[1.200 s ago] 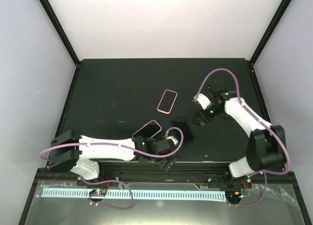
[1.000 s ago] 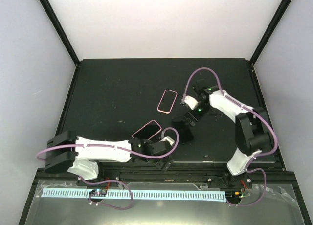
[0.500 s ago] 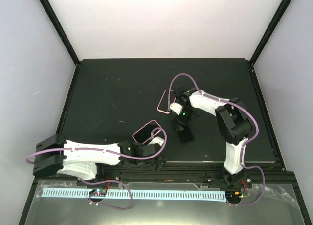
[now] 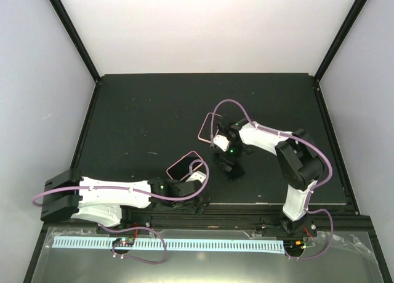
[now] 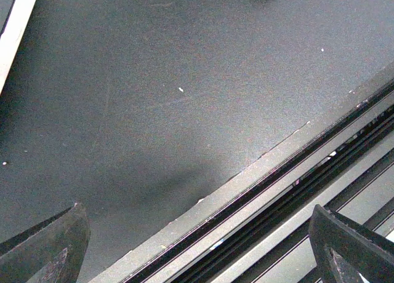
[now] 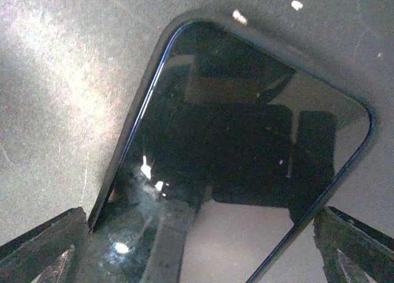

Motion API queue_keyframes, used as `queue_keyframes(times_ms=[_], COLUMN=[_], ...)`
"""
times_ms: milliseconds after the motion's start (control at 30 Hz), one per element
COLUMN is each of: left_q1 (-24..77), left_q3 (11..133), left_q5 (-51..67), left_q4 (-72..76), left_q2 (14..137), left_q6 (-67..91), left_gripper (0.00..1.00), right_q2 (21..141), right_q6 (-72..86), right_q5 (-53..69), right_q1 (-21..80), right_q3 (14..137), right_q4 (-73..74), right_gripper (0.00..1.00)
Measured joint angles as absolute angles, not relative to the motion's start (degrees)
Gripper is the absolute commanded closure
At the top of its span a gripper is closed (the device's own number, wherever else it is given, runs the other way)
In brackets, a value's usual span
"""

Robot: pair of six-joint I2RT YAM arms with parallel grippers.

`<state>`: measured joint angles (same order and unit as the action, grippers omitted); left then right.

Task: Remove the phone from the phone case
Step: Adjust the phone at the center of the board.

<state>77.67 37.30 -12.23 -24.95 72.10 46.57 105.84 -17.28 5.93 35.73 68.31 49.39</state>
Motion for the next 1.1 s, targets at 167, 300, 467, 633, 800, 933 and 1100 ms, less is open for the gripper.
queue_keyframes(times_ms=[167, 300, 467, 633, 800, 933, 1100], left_q1=[77.7, 77.7, 77.6, 77.1, 75.9, 74.6, 73.5], left_q3=[37.3, 37.3, 37.3, 37.3, 37.3, 37.3, 37.4], left_q5=[-12.2, -12.6, -13.6, -14.2, -14.6, -14.5, -13.7], left_q4=[-25.0, -25.1, -25.2, -25.2, -25.4, -25.3, -25.3], left_q2=[71.9, 71.7, 71.1, 71.1, 70.5, 70.1, 70.1], left_q6=[47.5, 48.0, 48.8, 48.8, 48.6, 47.7, 46.5], left_gripper=[0.01, 0.01, 0.01, 0.01, 0.01, 0.01, 0.01], right_q2=[102.4, 100.8, 100.2, 98.0, 96.4, 94.7, 90.7], right_q6=[-16.0, -15.4, -15.2, -15.3, -15.6, -16.6, -20.5], right_q5=[1.7, -1.5, -5.9, -9.2, -11.5, -12.6, -7.0], right_q1=[38.8, 41.7, 43.7, 43.9, 40.4, 35.0, 33.8], right_q3=[64.4, 62.3, 60.0, 57.4, 55.8, 54.1, 52.8], right_q4=[47.1, 45.5, 44.0, 42.1, 41.4, 40.9, 43.7], right_gripper=[0.0, 0.0, 0.0, 0.0, 0.0, 0.0, 0.0])
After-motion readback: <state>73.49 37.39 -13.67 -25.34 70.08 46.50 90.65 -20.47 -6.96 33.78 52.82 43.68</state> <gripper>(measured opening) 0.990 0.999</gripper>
